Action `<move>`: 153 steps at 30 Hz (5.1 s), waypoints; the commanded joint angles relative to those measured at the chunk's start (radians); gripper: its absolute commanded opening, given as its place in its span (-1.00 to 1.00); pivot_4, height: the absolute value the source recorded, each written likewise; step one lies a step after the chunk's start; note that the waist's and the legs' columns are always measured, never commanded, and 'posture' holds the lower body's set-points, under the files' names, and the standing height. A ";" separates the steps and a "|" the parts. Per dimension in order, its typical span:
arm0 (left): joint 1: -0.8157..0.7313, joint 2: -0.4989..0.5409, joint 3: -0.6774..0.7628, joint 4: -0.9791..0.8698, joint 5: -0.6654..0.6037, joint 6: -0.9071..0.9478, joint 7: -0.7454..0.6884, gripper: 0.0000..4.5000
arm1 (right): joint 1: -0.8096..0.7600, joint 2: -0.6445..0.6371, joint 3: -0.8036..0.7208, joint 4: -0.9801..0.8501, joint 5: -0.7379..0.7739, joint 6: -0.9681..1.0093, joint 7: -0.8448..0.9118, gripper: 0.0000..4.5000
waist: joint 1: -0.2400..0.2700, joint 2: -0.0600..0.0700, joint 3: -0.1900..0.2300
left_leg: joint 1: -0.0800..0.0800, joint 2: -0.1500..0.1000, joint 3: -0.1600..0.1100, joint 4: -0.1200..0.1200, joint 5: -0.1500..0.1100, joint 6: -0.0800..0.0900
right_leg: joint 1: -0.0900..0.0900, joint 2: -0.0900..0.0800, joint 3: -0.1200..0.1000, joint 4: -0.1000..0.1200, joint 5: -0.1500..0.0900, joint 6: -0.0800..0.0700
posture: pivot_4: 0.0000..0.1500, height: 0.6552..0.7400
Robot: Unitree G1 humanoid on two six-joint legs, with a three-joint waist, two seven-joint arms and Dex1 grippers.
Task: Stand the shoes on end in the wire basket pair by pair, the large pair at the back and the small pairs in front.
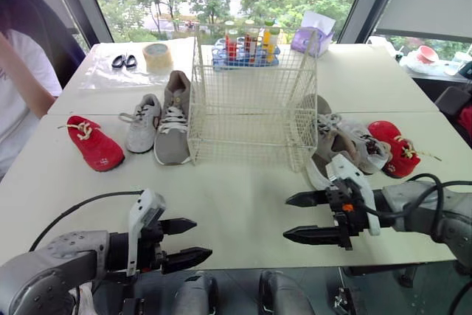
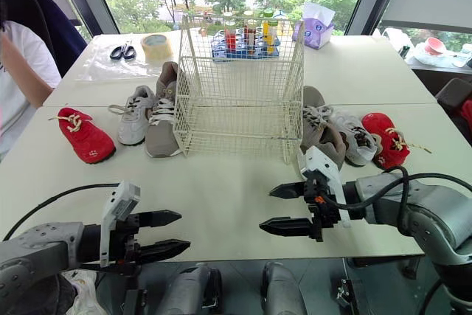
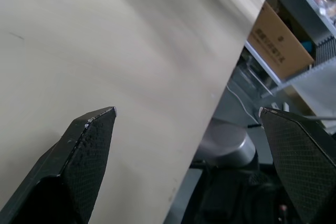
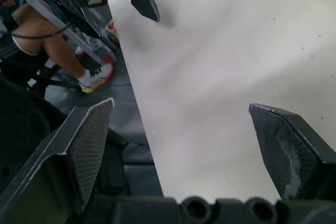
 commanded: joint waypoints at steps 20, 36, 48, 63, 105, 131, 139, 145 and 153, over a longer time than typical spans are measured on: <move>-0.011 -0.032 0.034 -0.001 0.006 -0.030 0.017 1.00 | -0.191 -0.046 -0.084 0.080 0.066 0.025 0.092 0.99 | -0.001 0.000 0.000 | 0.000 0.000 0.000 0.000 0.001 0.000 | 0.000 0.000 0.000 0.001 0.000 0.000 | 1.00 1.00; -0.412 0.227 0.234 0.079 -0.240 0.033 -0.088 1.00 | -0.850 -0.074 0.452 0.545 -0.596 -0.364 0.485 0.99 | -0.011 0.001 0.001 | -0.001 0.000 0.005 0.000 0.004 -0.006 | -0.003 0.000 0.002 0.002 0.000 0.001 | 1.00 1.00; -0.365 0.138 0.166 -0.053 -0.321 0.009 0.133 1.00 | -0.903 0.101 0.562 0.787 -0.865 -0.494 0.574 0.76 | -0.005 0.001 0.001 | 0.000 0.000 0.004 0.000 0.006 -0.010 | -0.002 0.001 0.002 0.005 0.002 0.005 | 1.00 1.00; -0.331 0.073 0.096 -0.055 -0.278 -0.032 0.185 1.00 | -0.870 0.135 0.491 0.778 -1.006 -0.664 0.477 -0.98 | -0.010 0.001 0.001 | 0.001 0.000 0.004 0.000 0.007 -0.011 | -0.002 0.002 0.002 0.006 0.002 0.005 | 1.00 1.00; -0.363 0.016 0.011 0.028 -0.125 -0.030 0.052 1.00 | -0.837 0.201 0.422 0.624 -0.981 -0.550 0.551 -0.90 | -0.025 0.001 0.001 | 0.002 0.001 0.002 0.000 0.009 -0.014 | -0.003 0.005 0.002 0.012 0.003 0.004 | 1.00 1.00; -0.322 -0.137 0.024 -0.025 -0.187 -0.077 0.238 1.00 | -0.721 0.158 -0.056 0.366 -0.596 -0.293 0.345 0.88 | -0.014 0.000 0.000 | 0.002 0.000 0.000 0.001 0.010 -0.014 | -0.004 0.002 0.001 0.017 0.001 0.004 | 1.00 1.00; -0.238 -0.268 -0.064 -0.100 -0.093 -0.133 0.366 1.00 | -0.331 0.229 -0.495 0.201 -0.561 -0.068 -0.058 0.94 | 0.009 -0.005 -0.003 | 0.006 0.000 -0.003 0.002 0.005 -0.007 | 0.004 0.001 -0.001 0.015 -0.001 -0.001 | 1.00 1.00; -0.184 -0.320 -0.163 -0.092 0.062 -0.171 0.411 1.00 | -0.043 0.385 -0.589 0.000 -0.543 -0.059 -0.263 0.94 | 0.004 0.002 -0.005 | 0.009 0.000 -0.001 0.002 0.005 -0.006 | 0.003 0.002 0.002 0.016 -0.001 -0.001 | 1.00 1.00; -0.159 -0.362 -0.237 -0.077 0.152 -0.204 0.384 1.00 | 0.066 0.575 -0.467 -0.056 -0.563 -0.152 -0.439 0.94 | -0.003 0.003 -0.006 | 0.013 0.001 -0.001 0.001 0.005 -0.006 | 0.005 0.003 0.002 0.017 -0.005 -0.005 | 1.00 1.00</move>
